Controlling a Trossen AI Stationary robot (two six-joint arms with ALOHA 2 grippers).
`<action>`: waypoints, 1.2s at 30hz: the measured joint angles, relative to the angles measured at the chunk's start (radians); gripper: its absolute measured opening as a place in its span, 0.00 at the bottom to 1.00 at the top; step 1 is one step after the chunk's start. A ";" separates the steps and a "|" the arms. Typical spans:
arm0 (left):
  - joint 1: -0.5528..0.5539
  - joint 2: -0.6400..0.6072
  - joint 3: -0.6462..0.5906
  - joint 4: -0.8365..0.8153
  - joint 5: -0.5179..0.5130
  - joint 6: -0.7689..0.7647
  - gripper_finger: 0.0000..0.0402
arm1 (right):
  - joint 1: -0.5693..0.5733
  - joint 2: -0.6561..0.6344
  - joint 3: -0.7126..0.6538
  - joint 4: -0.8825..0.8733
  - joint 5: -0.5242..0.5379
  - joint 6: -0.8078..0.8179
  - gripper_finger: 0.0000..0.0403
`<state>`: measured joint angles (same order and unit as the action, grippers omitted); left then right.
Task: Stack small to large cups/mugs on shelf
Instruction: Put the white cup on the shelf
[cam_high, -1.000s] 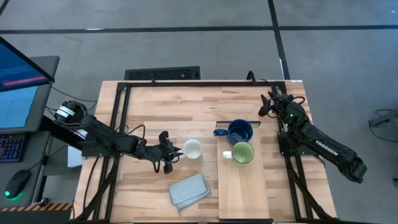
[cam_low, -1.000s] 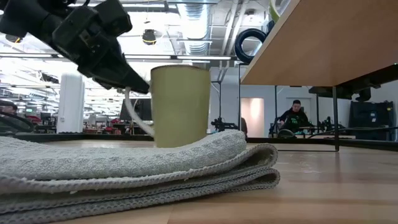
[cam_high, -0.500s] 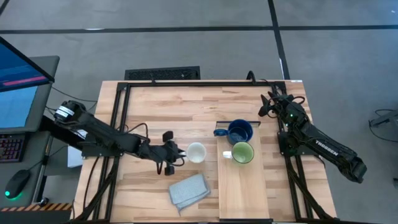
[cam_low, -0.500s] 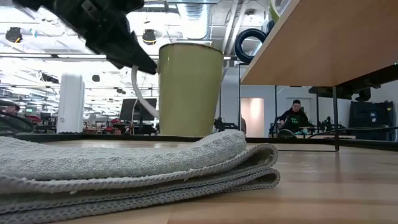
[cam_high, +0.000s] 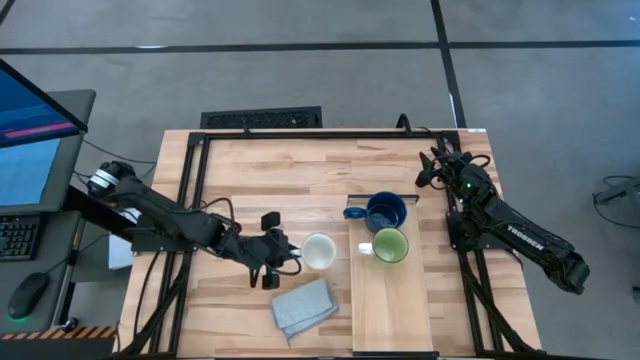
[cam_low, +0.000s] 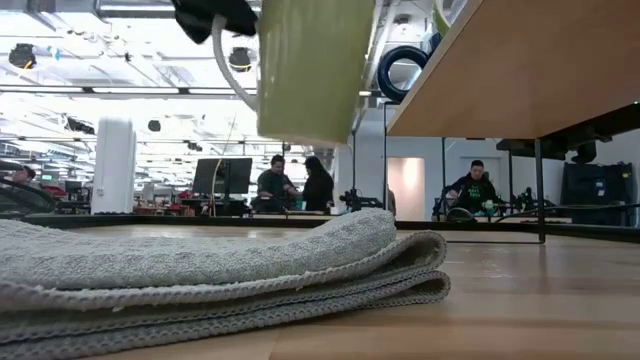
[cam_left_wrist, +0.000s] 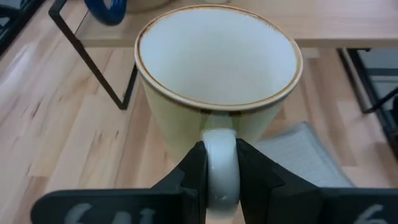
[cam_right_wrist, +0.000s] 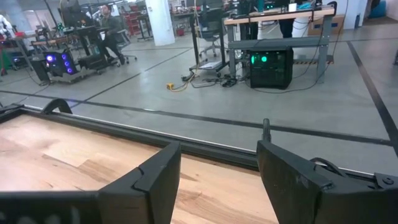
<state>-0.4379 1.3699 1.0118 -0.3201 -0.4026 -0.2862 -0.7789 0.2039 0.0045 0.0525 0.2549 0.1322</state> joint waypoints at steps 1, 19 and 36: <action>-0.010 -0.001 0.020 -0.024 -0.002 -0.010 0.11 | 0.000 0.000 0.000 0.000 0.000 0.000 0.58; -0.096 0.006 0.227 -0.027 0.026 0.032 0.11 | 0.000 0.000 0.000 0.000 0.000 -0.002 0.58; -0.065 0.145 0.354 0.089 0.028 0.117 0.11 | 0.000 0.027 0.000 0.004 -0.008 -0.001 0.58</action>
<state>-0.5031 1.5151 1.3658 -0.2310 -0.3747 -0.1694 -0.7788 0.2307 0.0044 0.0565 0.2470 0.1313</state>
